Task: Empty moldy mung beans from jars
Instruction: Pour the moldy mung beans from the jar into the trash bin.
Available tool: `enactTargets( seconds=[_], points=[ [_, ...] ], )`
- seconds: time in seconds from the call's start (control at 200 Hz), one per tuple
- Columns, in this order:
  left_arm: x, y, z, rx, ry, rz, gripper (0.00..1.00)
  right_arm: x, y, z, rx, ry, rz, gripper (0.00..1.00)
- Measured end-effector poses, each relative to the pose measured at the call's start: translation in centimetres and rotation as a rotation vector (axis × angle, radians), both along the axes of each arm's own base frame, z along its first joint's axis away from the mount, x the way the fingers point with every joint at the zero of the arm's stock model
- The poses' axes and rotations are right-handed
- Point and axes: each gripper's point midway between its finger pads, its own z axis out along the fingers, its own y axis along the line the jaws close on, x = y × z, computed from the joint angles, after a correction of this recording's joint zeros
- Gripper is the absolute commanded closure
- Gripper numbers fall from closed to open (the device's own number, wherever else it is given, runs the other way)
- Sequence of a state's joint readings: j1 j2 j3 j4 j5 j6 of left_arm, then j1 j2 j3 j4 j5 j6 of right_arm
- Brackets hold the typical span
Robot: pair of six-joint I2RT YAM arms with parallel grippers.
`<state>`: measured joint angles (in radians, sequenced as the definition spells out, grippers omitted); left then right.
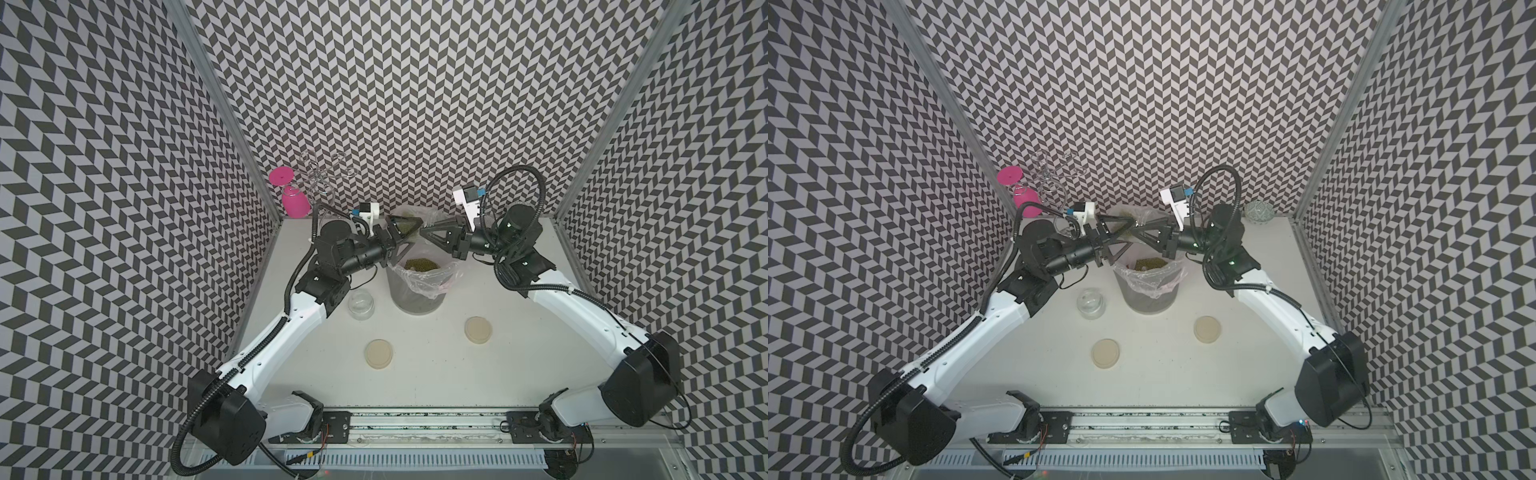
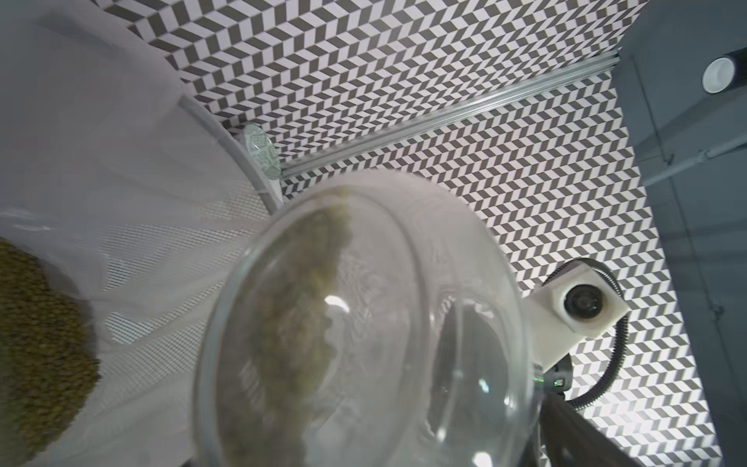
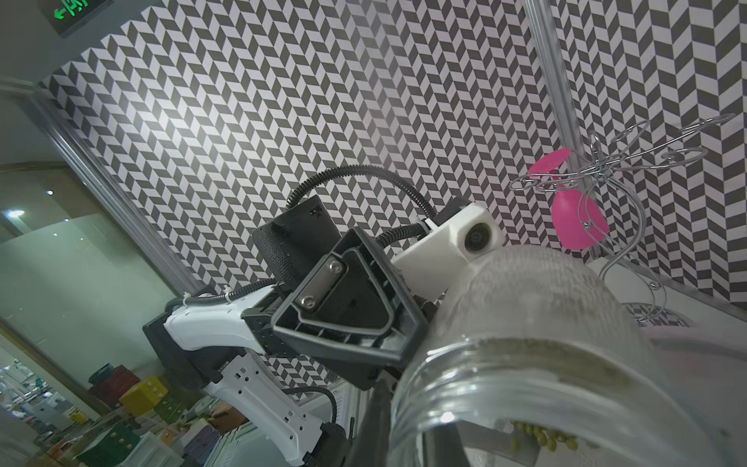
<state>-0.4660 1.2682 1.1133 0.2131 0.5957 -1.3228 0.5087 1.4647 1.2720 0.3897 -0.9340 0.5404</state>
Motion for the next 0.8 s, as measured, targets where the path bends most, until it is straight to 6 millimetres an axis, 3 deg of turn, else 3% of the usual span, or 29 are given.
enactTargets(
  seconds=[0.766, 0.801],
  points=[
    [2.7, -1.5, -0.6, -0.209, 0.122, -0.064, 0.00, 0.6, 0.5, -2.2, -0.010, -0.115, -0.073, 1.00],
    [2.8, -1.6, -0.6, -0.214, 0.125, -0.065, 0.04, 0.7, 0.5, -2.3, -0.013, -0.118, -0.077, 1.00]
  ],
)
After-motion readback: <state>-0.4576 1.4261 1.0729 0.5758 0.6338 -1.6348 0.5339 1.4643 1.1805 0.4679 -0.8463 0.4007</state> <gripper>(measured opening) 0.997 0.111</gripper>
